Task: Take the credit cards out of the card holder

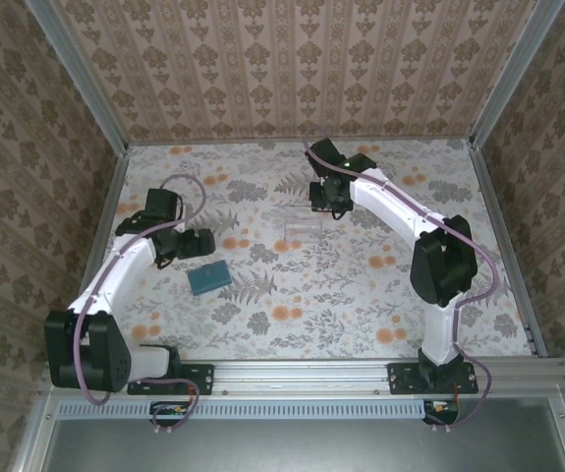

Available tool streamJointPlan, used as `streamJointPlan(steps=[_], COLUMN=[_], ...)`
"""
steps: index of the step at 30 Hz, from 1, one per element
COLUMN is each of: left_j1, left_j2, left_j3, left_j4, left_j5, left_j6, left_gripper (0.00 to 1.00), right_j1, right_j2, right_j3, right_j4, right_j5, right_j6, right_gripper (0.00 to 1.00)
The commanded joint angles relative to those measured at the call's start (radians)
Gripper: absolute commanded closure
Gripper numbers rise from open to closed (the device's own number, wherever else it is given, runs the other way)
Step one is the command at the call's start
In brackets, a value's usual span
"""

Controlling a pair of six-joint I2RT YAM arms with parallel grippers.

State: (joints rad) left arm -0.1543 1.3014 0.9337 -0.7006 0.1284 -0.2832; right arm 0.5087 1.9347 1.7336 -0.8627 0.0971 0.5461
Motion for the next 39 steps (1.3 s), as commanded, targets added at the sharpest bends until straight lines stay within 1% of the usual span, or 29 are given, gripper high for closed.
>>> streamJointPlan(steps=[1,5,6,11,13,14,18,20,24,29,34,36,37,39], left_j1=[-0.009,-0.014,-0.016,-0.015,-0.018,-0.021,-0.048,-0.074,-0.118,-0.178,-0.265,-0.295,-0.332,-0.379], left_j2=[0.046,0.159,0.182,0.289,0.316,0.325,0.302,0.276,0.213,0.148,0.099,0.087,0.084,0.076], left_j3=[-0.024,0.008,0.015,0.036,0.04,0.038,-0.004,-0.029,-0.076,-0.124,-0.153,-0.174,-0.184,-0.194], left_j4=[0.124,0.135,0.134,0.122,0.11,0.106,0.109,0.099,0.065,0.023,-0.015,-0.014,-0.015,-0.024], left_j5=[0.148,0.125,0.124,0.13,0.124,0.133,0.169,0.147,0.113,0.079,0.058,0.071,0.076,0.07], left_j6=[-0.027,0.001,0.012,0.051,0.052,0.052,0.034,0.024,-0.01,-0.069,-0.133,-0.16,-0.177,-0.209], left_gripper=[0.04,0.04,0.04,0.03,0.01,0.01,0.0,0.0,0.0,0.0,0.0,0.0,0.0,0.0], right_j1=[0.007,0.007,0.007,0.005,0.006,0.006,0.004,0.004,0.004,0.004,0.004,0.004,0.004,0.005], right_j2=[-0.045,-0.062,-0.066,-0.091,-0.101,-0.106,-0.114,-0.118,-0.123,-0.131,-0.136,-0.142,-0.146,-0.158], right_j3=[-0.043,-0.07,-0.076,-0.109,-0.121,-0.127,-0.136,-0.141,-0.143,-0.141,-0.144,-0.148,-0.15,-0.156], right_j4=[0.033,0.037,0.037,0.041,0.05,0.051,0.048,0.049,0.05,0.044,0.043,0.043,0.045,0.049], right_j5=[-0.068,-0.067,-0.065,-0.066,-0.07,-0.07,-0.071,-0.076,-0.08,-0.077,-0.081,-0.083,-0.085,-0.087], right_j6=[0.008,-0.001,-0.003,-0.012,-0.014,-0.015,-0.018,-0.018,-0.023,-0.032,-0.036,-0.037,-0.037,-0.037], right_gripper=[0.7,0.68,0.67,0.65,0.6,0.59,0.57,0.56,0.49,0.46,0.45,0.45,0.45,0.44])
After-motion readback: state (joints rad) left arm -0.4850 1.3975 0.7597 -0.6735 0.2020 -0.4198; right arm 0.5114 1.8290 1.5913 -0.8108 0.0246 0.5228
